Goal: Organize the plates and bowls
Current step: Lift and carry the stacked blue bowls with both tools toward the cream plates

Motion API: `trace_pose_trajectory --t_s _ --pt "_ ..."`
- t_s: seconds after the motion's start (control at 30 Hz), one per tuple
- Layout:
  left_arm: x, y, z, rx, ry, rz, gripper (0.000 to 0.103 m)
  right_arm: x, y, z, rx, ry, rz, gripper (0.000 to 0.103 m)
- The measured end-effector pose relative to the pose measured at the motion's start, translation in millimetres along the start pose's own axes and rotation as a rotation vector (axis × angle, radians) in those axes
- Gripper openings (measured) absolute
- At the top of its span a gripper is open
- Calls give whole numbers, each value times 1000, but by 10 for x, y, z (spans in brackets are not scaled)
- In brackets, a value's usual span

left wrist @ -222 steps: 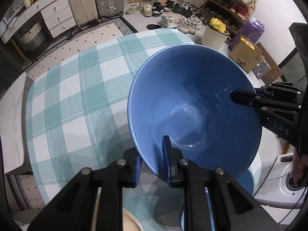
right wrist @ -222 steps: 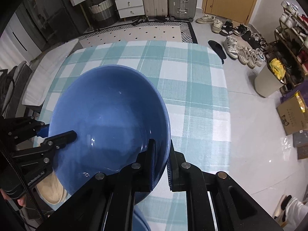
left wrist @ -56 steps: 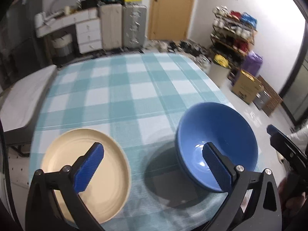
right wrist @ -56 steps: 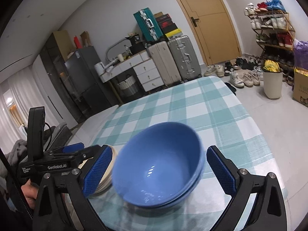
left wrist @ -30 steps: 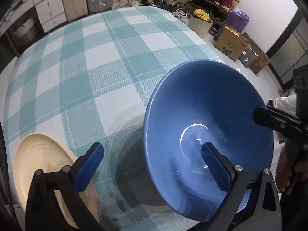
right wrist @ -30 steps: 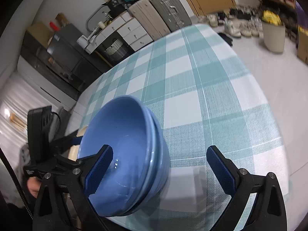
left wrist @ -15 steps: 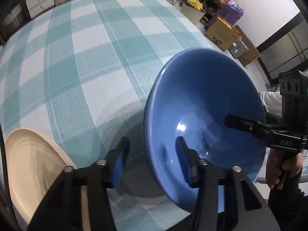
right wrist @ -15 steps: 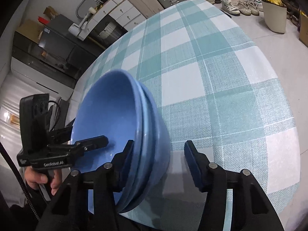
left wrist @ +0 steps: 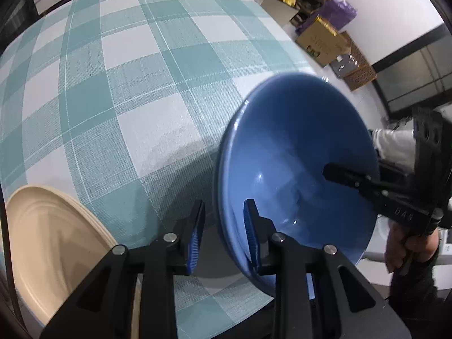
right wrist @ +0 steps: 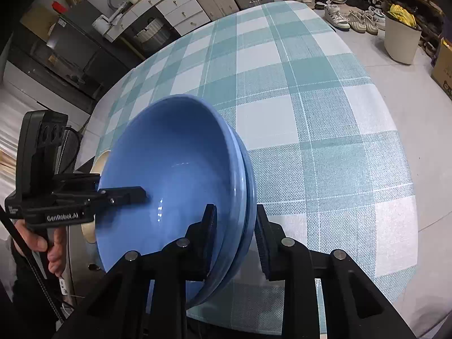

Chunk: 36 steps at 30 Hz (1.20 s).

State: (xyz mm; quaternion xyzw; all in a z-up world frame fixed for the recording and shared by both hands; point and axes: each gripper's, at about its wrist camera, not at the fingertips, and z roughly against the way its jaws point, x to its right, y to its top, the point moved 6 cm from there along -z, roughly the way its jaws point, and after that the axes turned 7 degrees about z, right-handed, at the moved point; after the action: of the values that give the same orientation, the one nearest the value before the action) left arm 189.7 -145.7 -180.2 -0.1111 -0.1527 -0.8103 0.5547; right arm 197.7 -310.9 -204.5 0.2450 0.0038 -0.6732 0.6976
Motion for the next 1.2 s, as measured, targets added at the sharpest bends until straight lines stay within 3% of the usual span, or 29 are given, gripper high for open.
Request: trace_pose_trajectory --t_s 0.1,0.3,0.57,0.77,1.2 --pt "52 -24 -33 -22 56 -29 24 -29 16 -14 -31 -37 33 23" --pt "95 -82 -52 -78 90 -46 24 -28 60 -34 -67 -62 55 19" --pt "126 -113 -6 -70 129 -90 21 -64 127 -87 -100 -151 128 16" --pt "122 -97 7 -78 143 -75 20 -173 116 -112 -125 -280 277 16" --pt "120 -65 -29 -111 160 -50 20 -211 181 -106 -152 -293 327 16"
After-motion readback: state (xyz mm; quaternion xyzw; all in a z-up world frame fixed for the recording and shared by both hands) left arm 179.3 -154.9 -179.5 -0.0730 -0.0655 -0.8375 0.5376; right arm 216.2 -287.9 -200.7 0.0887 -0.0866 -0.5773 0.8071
